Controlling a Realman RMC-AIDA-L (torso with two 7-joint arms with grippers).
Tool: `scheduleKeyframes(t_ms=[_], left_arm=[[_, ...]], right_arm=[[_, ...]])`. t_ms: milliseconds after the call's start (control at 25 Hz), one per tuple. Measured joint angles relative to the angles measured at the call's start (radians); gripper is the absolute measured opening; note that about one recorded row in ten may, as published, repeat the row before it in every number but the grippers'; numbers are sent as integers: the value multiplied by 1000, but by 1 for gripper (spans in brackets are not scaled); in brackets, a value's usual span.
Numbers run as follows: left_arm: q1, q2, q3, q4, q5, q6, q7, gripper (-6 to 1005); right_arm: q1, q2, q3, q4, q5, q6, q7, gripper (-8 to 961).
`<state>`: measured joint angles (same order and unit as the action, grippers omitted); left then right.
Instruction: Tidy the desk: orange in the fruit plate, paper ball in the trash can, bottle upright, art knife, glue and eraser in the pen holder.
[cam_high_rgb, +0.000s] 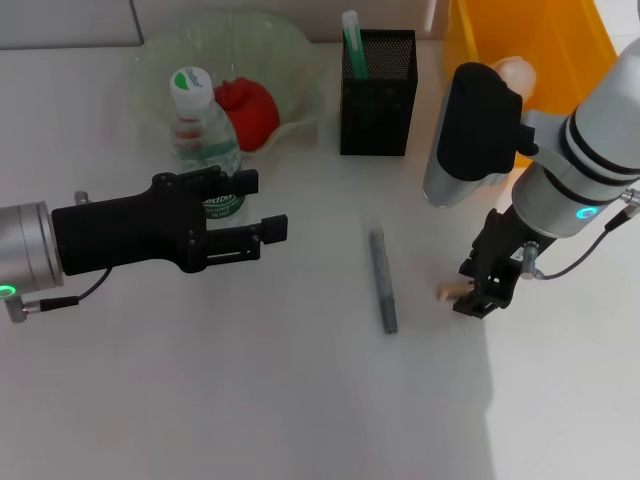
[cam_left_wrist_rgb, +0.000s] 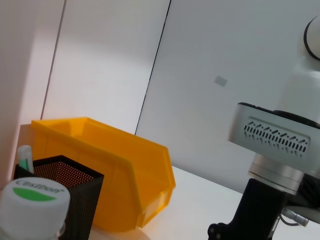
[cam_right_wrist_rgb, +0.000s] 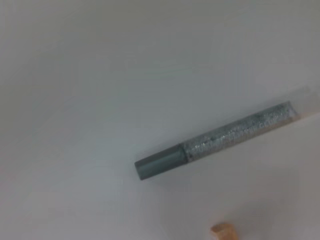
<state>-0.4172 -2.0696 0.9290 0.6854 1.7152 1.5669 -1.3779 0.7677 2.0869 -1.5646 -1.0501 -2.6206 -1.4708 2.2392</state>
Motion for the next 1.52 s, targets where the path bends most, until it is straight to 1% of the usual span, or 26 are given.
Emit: scheduleKeyframes(t_ms=[40, 240, 480, 520, 560, 600, 640, 720, 760, 800, 880, 920, 960, 1000, 1120, 1240, 1360, 1440, 1520], left_arm=[[-1, 0, 0, 0, 0, -1, 0, 779], [-18, 0, 4, -16, 0, -7, 2, 779], [-24, 0, 4, -23, 0, -16, 12, 779], [-25, 0, 3, -23, 0, -17, 13, 779], [-25, 0, 1, -23, 0, -18, 14, 779], [-25, 0, 1, -23, 0, -18, 14, 779], [-25, 0, 0, -23, 0, -18, 14, 779], [-25, 0, -1, -23, 0, -18, 14, 779], [-25, 0, -2, -23, 0, -18, 14, 779], [-25, 0, -2, -23, 0, -18, 14, 779], [-27, 0, -2, -23, 0, -18, 14, 779], [-28, 0, -1, -23, 0, -18, 14, 779], [-30, 0, -1, -23, 0, -18, 14, 779], [-32, 0, 0, -23, 0, -19, 14, 779], [-38, 0, 2, -23, 0, -19, 12, 779], [-40, -1, 3, -23, 0, -15, 15, 779], [-43, -1, 5, -23, 0, -14, 16, 779], [-45, -1, 5, -23, 0, -13, 16, 779], [-48, -1, 5, -23, 0, -13, 16, 779]], right_arm=[[0, 0, -1, 1, 4, 2, -2, 632], [-1, 0, 1, 1, 18, 11, -20, 378], [-6, -1, 9, -12, 20, 14, -25, 147], [-10, -1, 17, -26, 20, 12, -25, 144], [-22, -1, 56, -68, 22, 2, -25, 141], [-22, -1, 56, -68, 22, 2, -25, 138], [-29, -2, 86, -93, 28, -4, -23, 135], [-49, -3, 169, -165, 58, -8, -20, 135], [-75, -3, 280, -249, 124, 19, -16, 138], [-75, -3, 280, -249, 124, 19, -16, 141], [-97, -4, 398, -299, 225, 88, -4, 146], [-103, -5, 441, -302, 279, 128, 0, 149], [-108, -9, 513, -284, 392, 219, 2, 152], [-108, -9, 513, -284, 392, 219, 2, 155], [-93, -16, 571, -179, 496, 326, -19, 164], [-60, -28, 603, -35, 585, 378, -64, 172], [-13, -55, 613, 121, 637, 401, -100, 181], [24, -76, 613, 207, 642, 415, -103, 187], [51, -90, 614, 268, 643, 431, -111, 192]])
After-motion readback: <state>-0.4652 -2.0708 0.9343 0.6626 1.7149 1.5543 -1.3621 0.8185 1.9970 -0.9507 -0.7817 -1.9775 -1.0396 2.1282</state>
